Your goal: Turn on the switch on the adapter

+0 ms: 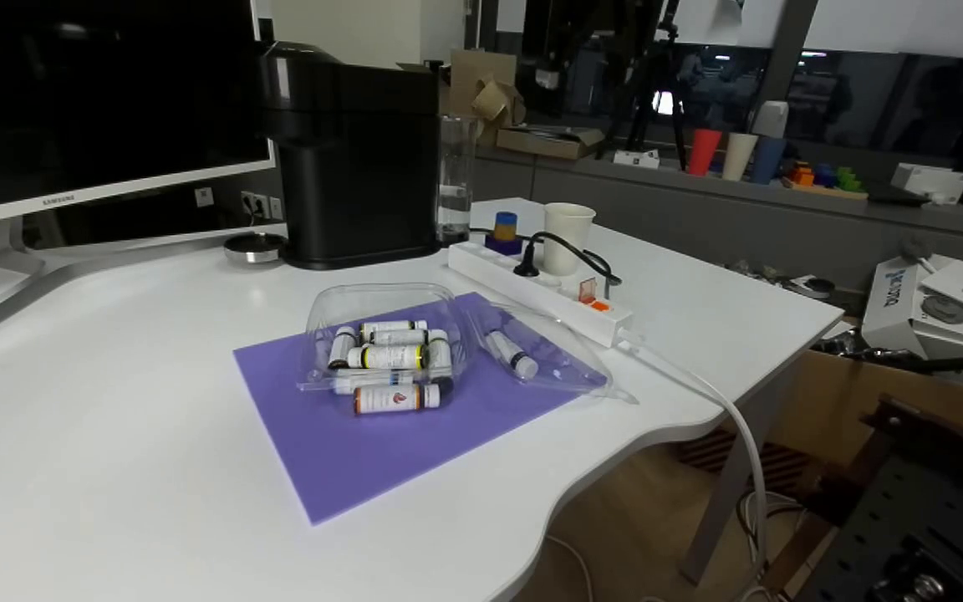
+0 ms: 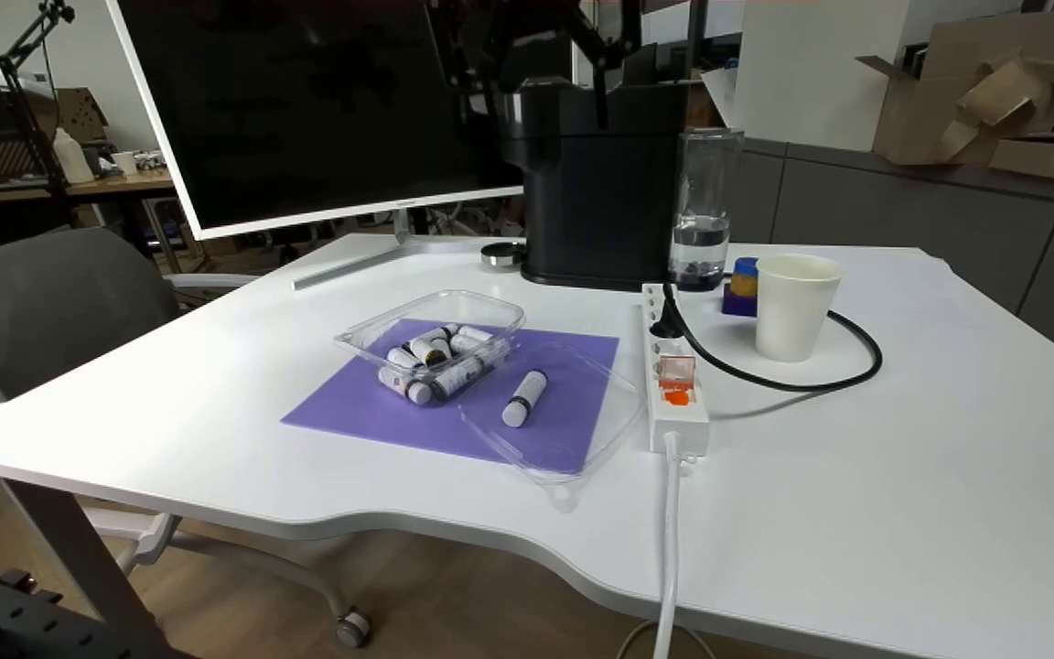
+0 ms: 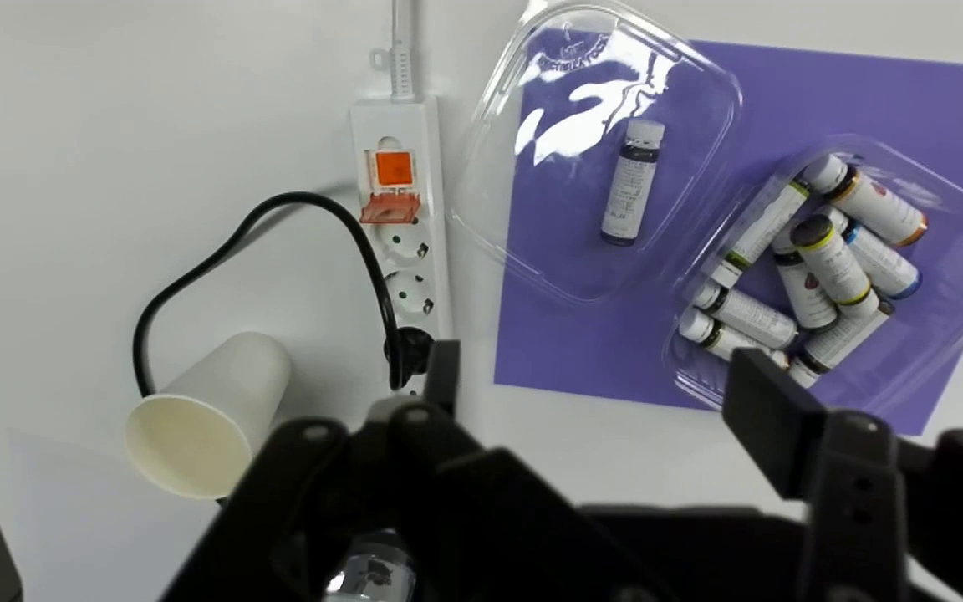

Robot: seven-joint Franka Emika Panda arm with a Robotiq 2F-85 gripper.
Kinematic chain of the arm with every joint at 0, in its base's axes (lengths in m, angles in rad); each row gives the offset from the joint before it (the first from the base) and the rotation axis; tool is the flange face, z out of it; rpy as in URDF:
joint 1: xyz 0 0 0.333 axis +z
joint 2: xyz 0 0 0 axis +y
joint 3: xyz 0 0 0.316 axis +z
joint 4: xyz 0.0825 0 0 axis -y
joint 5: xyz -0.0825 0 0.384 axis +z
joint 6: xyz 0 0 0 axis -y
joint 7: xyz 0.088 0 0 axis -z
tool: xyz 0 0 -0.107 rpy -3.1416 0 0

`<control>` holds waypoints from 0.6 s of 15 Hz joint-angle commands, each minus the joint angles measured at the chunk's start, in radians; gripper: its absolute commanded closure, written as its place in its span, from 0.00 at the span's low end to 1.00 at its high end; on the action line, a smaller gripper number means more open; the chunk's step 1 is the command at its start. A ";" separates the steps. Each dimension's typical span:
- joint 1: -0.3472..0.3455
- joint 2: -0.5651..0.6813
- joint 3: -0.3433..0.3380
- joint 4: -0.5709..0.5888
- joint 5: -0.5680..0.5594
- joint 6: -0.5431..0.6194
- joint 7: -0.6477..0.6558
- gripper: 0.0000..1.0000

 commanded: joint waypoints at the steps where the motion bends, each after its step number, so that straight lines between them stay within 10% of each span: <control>1: 0.009 0.110 -0.039 0.087 0.072 -0.031 -0.117 0.47; 9: -0.058 0.279 -0.069 0.179 0.084 -0.076 -0.309 0.98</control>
